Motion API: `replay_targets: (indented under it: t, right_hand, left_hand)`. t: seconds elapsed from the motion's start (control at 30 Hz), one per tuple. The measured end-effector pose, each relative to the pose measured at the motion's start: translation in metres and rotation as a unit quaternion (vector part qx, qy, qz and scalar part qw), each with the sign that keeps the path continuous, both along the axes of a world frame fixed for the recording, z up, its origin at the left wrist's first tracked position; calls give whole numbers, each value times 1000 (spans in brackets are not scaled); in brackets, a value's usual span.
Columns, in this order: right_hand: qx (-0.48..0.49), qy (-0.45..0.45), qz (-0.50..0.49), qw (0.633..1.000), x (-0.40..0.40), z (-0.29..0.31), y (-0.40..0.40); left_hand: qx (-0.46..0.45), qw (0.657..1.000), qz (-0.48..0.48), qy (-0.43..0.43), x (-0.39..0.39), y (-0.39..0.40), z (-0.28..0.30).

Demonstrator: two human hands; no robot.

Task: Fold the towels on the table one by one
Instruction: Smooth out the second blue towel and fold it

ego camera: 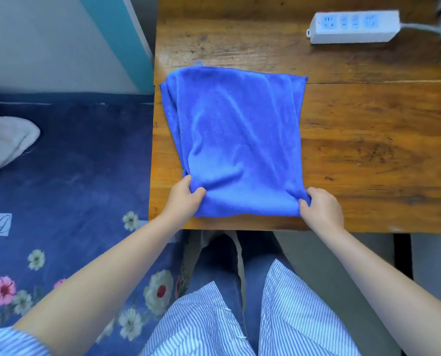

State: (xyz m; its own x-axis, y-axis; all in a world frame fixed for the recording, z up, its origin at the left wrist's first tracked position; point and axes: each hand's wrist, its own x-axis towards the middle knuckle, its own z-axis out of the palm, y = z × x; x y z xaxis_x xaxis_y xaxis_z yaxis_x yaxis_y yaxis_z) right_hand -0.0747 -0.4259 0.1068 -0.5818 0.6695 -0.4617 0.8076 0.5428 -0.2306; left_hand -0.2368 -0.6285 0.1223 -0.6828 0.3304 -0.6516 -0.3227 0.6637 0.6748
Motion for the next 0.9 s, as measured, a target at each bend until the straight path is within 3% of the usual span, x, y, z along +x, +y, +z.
replay_targets:
  t: [0.1, 0.2, 0.3, 0.47, 0.63, 0.8, 0.83, 0.9]
  right_hand:
    - [-7, 62, -53, 997, -8, 9, 6]
    - [-17, 134, -121, 983, -21, 20, 12]
    - [-15, 164, -163, 973, -30, 28, 20]
    - [3, 175, -168, 970, -34, 39, 26]
    - [-7, 160, -184, 970, -35, 43, 22]
    - [-19, 142, -181, 973, -31, 42, 17]
    - [-14, 138, -182, 974, -29, 43, 18]
    - [-7, 140, -191, 972, -26, 44, 22]
  left_hand:
    - [130, 982, 80, -115, -9, 0, 18]
    - [256, 926, 102, -257, -12, -5, 30]
    - [286, 893, 74, -338, -12, -9, 37]
    - [258, 905, 24, -337, -15, -14, 45]
    - [319, 868, 29, -380, -16, -21, 49]
    - [330, 856, 60, -394, 1, -6, 46]
    - [328, 859, 67, -388, 3, -4, 46]
    - [288, 896, 50, -334, 1, -2, 48]
